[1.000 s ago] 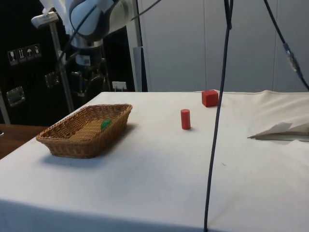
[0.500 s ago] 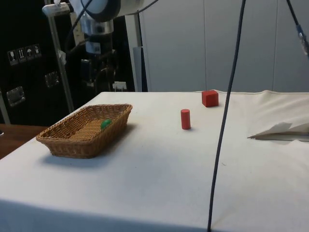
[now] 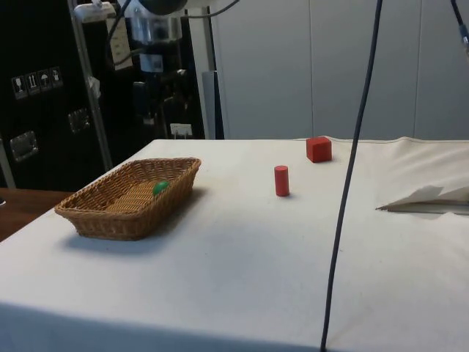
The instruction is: Pick up the object to the left of the cylinder and place it into the basket.
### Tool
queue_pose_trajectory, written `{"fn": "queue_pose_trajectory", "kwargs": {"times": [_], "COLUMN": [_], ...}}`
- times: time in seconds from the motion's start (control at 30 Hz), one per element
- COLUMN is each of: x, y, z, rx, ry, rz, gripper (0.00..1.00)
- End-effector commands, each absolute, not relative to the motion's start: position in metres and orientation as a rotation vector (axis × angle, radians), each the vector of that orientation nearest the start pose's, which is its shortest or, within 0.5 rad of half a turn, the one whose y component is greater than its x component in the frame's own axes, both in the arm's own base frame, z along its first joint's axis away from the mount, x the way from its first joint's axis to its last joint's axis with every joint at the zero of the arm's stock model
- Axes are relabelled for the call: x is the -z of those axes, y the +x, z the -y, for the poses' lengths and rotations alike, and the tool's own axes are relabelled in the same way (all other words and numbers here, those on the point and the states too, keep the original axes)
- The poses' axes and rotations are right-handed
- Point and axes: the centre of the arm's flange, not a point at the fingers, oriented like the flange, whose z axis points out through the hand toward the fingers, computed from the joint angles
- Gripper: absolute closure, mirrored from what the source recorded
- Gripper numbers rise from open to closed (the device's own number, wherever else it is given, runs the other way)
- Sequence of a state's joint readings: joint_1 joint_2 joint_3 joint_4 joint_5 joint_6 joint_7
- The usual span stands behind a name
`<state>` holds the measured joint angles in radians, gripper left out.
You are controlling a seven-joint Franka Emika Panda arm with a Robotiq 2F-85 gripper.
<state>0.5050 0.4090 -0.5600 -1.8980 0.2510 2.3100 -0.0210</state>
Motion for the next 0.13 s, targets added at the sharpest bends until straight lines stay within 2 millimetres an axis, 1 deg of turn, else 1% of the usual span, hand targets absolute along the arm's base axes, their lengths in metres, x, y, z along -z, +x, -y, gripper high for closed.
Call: {"fn": "queue_pose_trajectory", "kwargs": {"times": [0.0,0.1], "x": [-0.3226,-0.322], "y": [0.6292,0.6298], "z": [0.0085,0.0088], "rx": [0.095,0.092], "ry": [-3.143,-3.151], "rz": [-0.24,-0.243], "gripper": [0.0,0.0]}}
